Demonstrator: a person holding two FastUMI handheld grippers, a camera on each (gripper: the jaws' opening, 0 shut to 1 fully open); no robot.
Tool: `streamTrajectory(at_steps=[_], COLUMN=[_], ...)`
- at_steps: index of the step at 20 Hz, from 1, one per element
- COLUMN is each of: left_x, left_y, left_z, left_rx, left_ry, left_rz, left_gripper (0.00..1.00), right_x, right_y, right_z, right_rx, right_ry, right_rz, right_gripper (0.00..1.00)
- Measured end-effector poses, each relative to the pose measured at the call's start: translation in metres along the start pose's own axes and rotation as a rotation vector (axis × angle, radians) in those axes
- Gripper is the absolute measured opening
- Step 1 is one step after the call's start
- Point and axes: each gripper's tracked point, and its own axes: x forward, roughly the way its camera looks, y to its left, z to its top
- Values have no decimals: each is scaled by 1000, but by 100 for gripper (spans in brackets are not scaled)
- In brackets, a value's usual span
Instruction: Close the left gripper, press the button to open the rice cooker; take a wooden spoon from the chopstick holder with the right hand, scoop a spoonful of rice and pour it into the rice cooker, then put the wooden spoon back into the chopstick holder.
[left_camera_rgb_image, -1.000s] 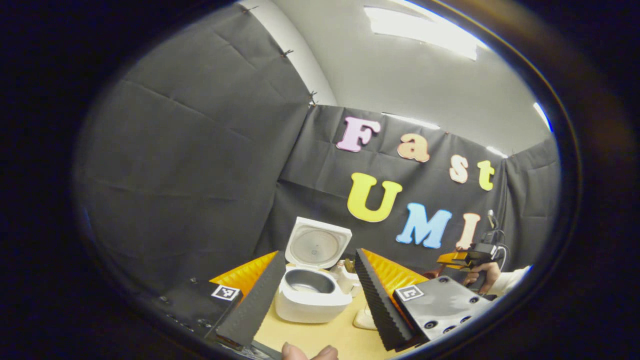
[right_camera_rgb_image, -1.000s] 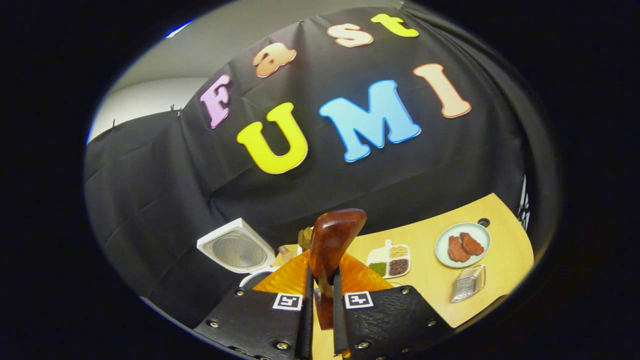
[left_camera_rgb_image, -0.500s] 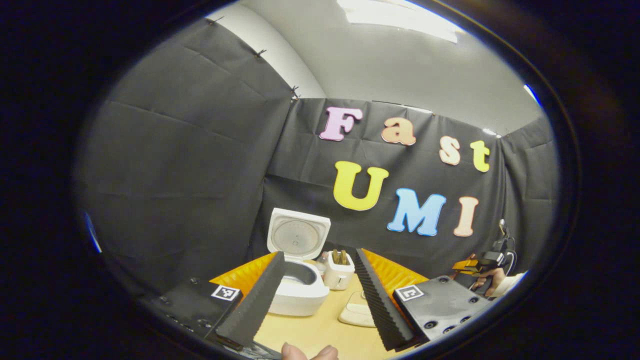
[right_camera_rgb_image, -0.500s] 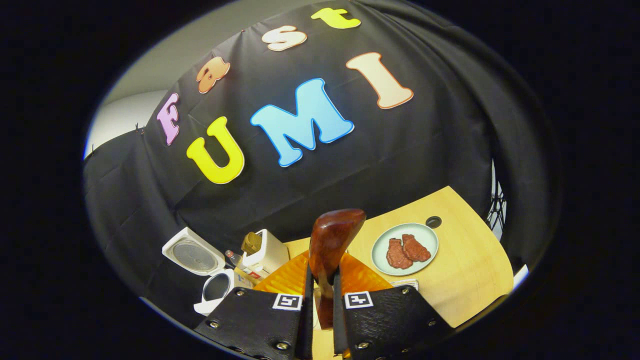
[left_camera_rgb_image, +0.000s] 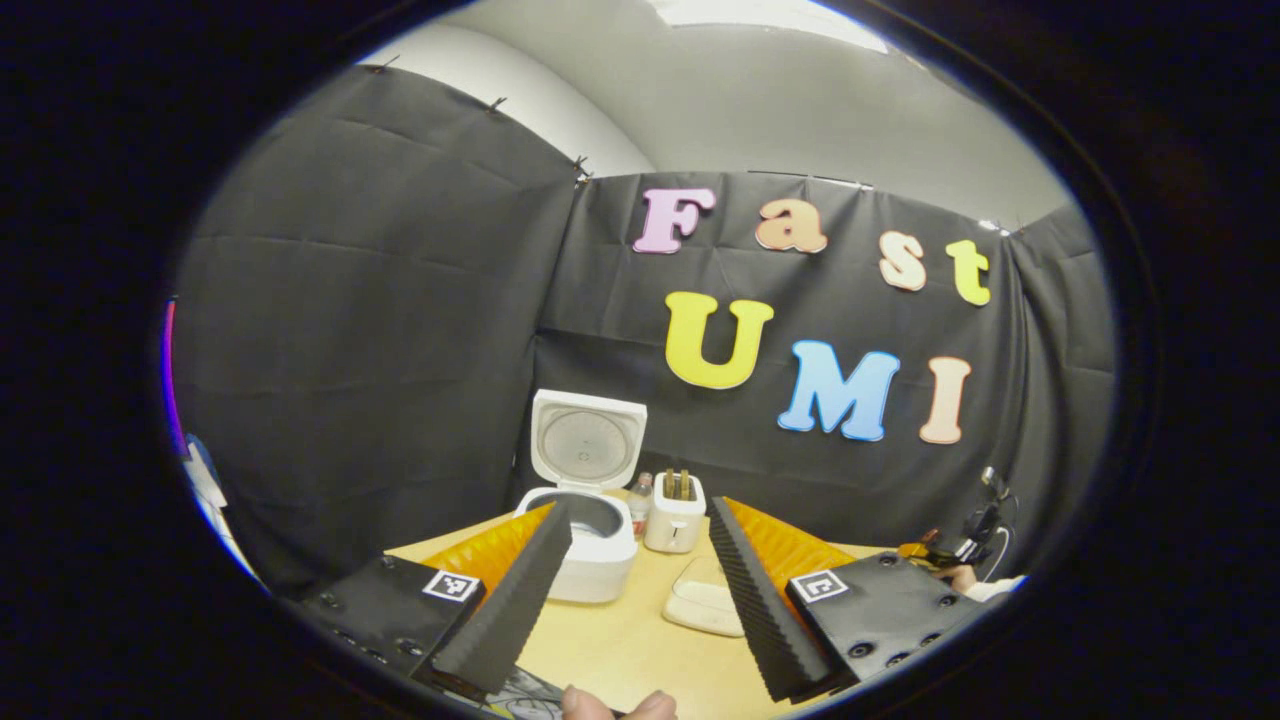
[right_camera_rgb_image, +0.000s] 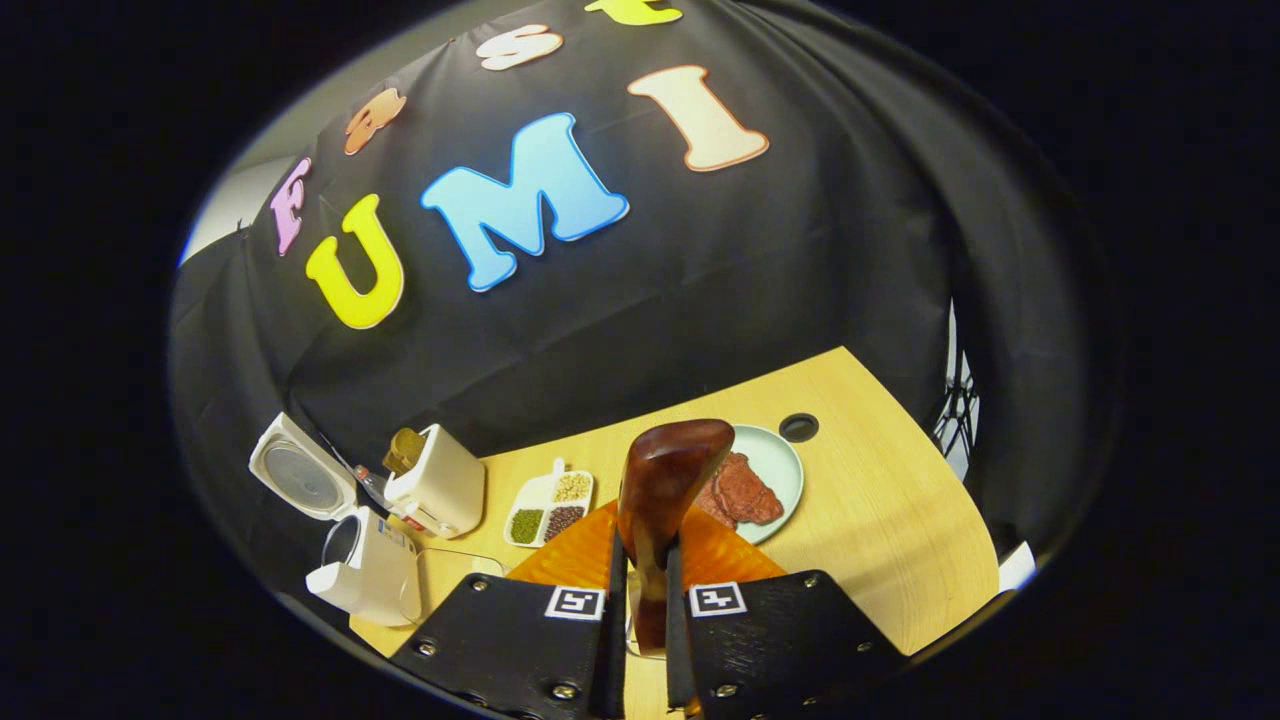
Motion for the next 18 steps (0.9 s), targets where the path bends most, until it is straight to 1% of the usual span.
streamTrajectory(at_steps=[1,4,6,10,13,14,15,16,17,18], left_x=[-2,-7,-7,-1,9,11,13,15,16,18], left_y=[-2,-3,-8,-28,-44,-49,-54,-57,-60,-62], left_z=[-1,-4,-6,-8,-13,-13,-13,-14,-14,-14], left_rx=[18,71,73,95,93,92,91,89,84,78], left_ry=[8,30,41,44,48,49,49,49,47,45], left_rz=[2,18,20,-4,-33,-44,-53,-62,-70,-78], left_gripper=[100,96,93,94,96,97,98,99,100,100], right_x=[6,18,22,20,9,4,1,-4,-8,-14], right_y=[-6,-15,-21,-33,-36,-38,-40,-44,-47,-49], right_z=[-6,-22,-32,-55,-51,-51,-50,-52,-56,-58], right_rx=[17,80,118,158,236,252,257,256,254,258], right_ry=[11,36,53,101,90,88,91,96,116,129], right_rz=[-7,-15,-22,-33,-6,-4,-2,-6,-19,-13], right_gripper=[17,17,17,17,20,22,28,36,40,52])
